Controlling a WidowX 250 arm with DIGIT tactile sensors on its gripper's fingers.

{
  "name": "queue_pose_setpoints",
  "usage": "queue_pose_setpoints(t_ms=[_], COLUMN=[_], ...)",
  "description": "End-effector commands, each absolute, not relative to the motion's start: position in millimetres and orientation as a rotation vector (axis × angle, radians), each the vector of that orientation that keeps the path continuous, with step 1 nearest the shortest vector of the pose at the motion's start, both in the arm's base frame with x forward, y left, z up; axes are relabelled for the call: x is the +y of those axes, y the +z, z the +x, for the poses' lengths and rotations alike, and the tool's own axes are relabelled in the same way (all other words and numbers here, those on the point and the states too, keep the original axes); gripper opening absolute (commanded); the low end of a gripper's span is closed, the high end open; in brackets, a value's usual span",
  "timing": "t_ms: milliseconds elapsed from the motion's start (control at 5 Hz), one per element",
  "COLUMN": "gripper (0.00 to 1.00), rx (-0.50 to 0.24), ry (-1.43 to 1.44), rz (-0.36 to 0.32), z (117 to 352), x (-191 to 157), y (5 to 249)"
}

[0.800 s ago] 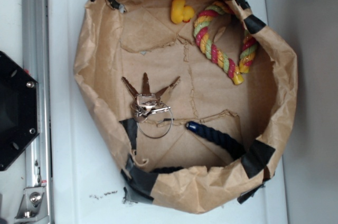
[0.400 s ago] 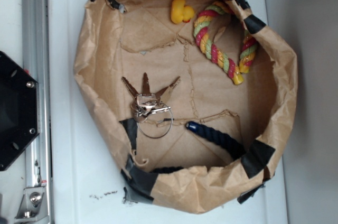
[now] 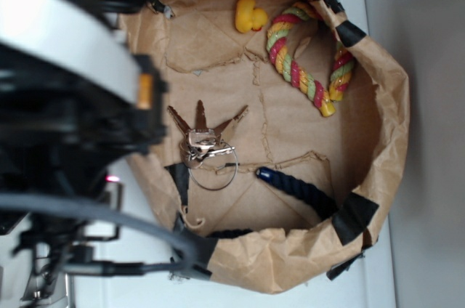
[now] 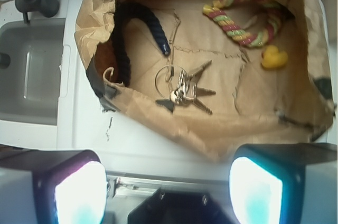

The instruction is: Grab the silver keys.

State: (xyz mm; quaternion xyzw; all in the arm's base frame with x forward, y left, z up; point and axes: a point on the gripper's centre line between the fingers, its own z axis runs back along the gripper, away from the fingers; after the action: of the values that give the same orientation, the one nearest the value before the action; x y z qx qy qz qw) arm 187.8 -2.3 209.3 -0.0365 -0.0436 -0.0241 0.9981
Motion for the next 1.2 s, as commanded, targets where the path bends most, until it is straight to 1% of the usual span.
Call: queue_pose_setpoints(t_ms=[0, 400, 600, 800, 1000], gripper=[1.00, 1.00, 1.00, 1.00, 1.00], rx=[-0.178, -0.178, -0.150, -0.060, 0.009], ry=[-0.109, -0.109, -0.195, -0.338, -0.394], rz=[-0.013, -0.013, -0.013, -0.042, -0.050], z=[205, 205, 218, 235, 258], x=[13, 13, 15, 20, 16], y=[205, 205, 194, 169, 149])
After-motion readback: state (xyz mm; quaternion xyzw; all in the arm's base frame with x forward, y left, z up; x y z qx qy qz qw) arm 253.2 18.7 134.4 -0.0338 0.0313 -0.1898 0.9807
